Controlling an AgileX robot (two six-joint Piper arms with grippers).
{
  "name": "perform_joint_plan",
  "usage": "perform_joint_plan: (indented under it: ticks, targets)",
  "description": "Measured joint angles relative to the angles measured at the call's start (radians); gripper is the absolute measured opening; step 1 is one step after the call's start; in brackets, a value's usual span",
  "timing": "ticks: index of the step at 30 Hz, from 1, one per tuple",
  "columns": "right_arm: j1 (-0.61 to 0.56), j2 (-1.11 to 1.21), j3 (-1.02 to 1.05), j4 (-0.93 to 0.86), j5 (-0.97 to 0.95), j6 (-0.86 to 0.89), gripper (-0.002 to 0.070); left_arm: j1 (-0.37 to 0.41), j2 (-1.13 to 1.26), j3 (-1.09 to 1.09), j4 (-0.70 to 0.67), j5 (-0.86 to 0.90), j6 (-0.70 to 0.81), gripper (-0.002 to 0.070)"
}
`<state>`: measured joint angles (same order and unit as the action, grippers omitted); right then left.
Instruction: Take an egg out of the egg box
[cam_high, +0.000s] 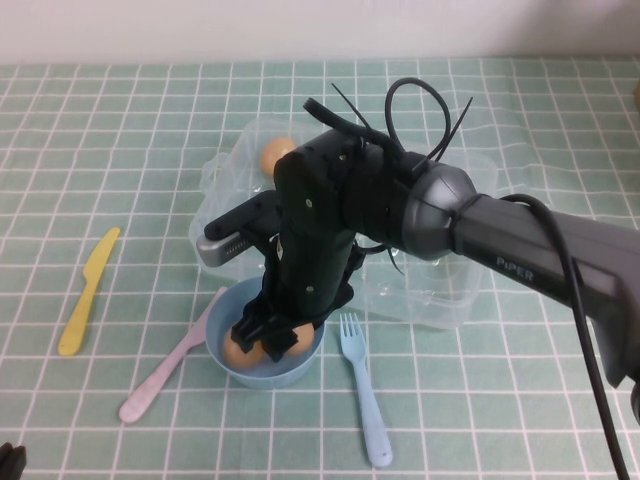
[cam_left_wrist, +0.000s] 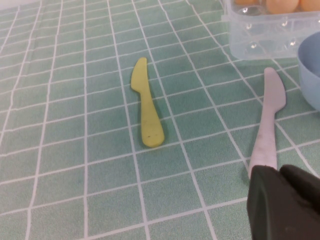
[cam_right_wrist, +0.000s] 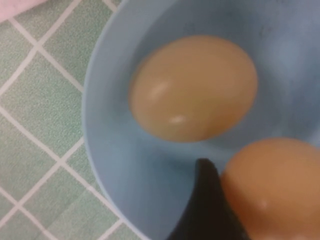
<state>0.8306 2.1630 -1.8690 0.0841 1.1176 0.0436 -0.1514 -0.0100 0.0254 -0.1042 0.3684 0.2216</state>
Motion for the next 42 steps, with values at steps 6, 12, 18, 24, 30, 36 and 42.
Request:
perform_joint_plan:
  ticks: [6,12,18,24,30,36,42]
  targets:
    - [0.0,-0.006,0.0,0.0,0.0,0.002,0.0438,0.0,0.0,0.0,0.0,0.0,0.0,0.0]
    - [0.0,-0.05,0.0,0.0,0.033,0.004,0.0431,0.0,0.0,0.0,0.0,0.0,0.0,0.0]
    - [0.0,-0.159,0.0,0.012,0.104,0.007,0.0283,0.0,0.0,0.0,0.0,0.0,0.0,0.0]
    - [0.004,-0.318,0.047,0.015,0.112,0.021,0.0032,0.0,0.0,0.0,0.0,0.0,0.0,0.0]
    - [0.011,-0.525,0.249,-0.002,0.118,0.041,-0.001,0.0,0.0,0.0,0.0,0.0,0.0,0.0]
    - [0.011,-0.718,0.451,-0.046,0.12,0.046,-0.0015,0.0,0.0,0.0,0.0,0.0,0.0,0.0]
    - [0.011,-0.951,0.685,-0.052,0.118,0.058,-0.0015,0.0,0.0,0.0,0.0,0.0,0.0,0.0]
